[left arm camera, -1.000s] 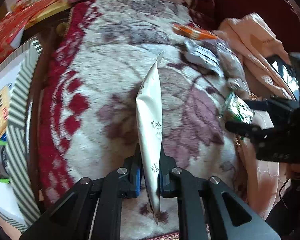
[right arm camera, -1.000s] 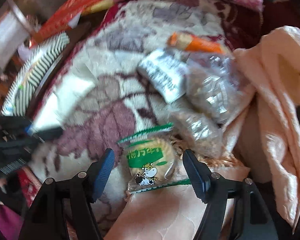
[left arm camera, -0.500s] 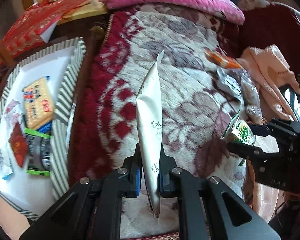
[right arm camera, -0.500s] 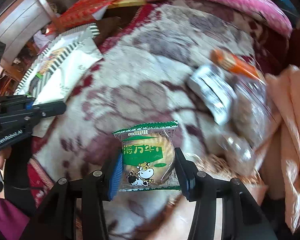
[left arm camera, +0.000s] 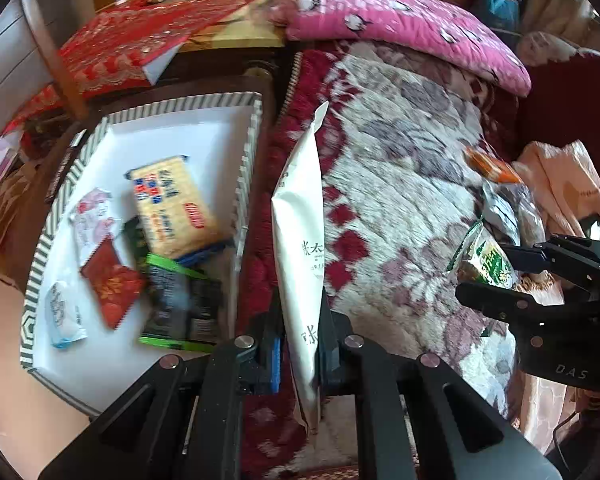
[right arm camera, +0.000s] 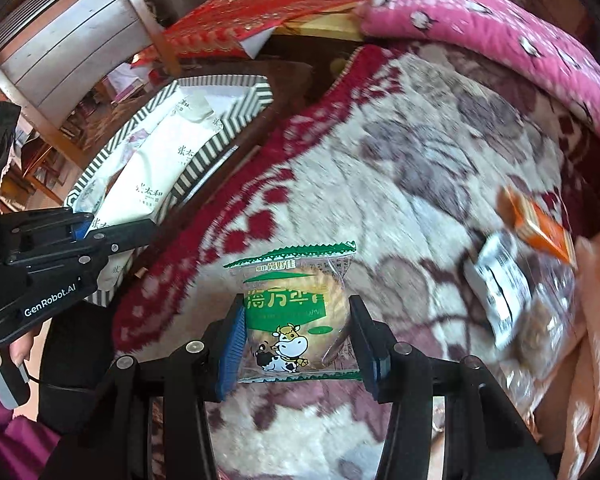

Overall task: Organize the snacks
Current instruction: 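Carry the white pastry bag and green biscuit packet over the tray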

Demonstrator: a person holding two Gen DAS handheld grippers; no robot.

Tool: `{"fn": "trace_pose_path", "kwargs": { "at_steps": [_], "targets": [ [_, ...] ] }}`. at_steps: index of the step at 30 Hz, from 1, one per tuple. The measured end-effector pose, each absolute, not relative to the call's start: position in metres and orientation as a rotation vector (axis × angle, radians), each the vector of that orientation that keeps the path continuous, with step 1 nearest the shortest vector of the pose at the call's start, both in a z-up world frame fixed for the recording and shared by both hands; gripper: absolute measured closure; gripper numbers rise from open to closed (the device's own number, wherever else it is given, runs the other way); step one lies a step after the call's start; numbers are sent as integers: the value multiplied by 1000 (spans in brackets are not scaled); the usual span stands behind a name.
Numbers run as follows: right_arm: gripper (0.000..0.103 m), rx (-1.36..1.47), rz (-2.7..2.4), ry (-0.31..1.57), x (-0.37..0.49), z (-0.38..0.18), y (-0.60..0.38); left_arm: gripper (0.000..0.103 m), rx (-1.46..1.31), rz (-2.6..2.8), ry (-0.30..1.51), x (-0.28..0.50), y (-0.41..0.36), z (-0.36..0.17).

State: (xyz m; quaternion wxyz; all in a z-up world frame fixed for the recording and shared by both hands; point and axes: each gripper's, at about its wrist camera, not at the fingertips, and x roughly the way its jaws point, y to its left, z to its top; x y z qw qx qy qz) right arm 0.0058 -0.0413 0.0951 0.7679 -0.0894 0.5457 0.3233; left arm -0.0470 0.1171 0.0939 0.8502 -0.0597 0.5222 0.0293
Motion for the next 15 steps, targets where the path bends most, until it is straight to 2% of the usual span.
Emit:
{"fn": "trace_pose_path", "kwargs": {
  "at_steps": [15],
  "targets": [
    [50, -242, 798, 1153, 14, 111, 20, 91, -192, 178, 1069, -59, 171, 106]
  ]
}}
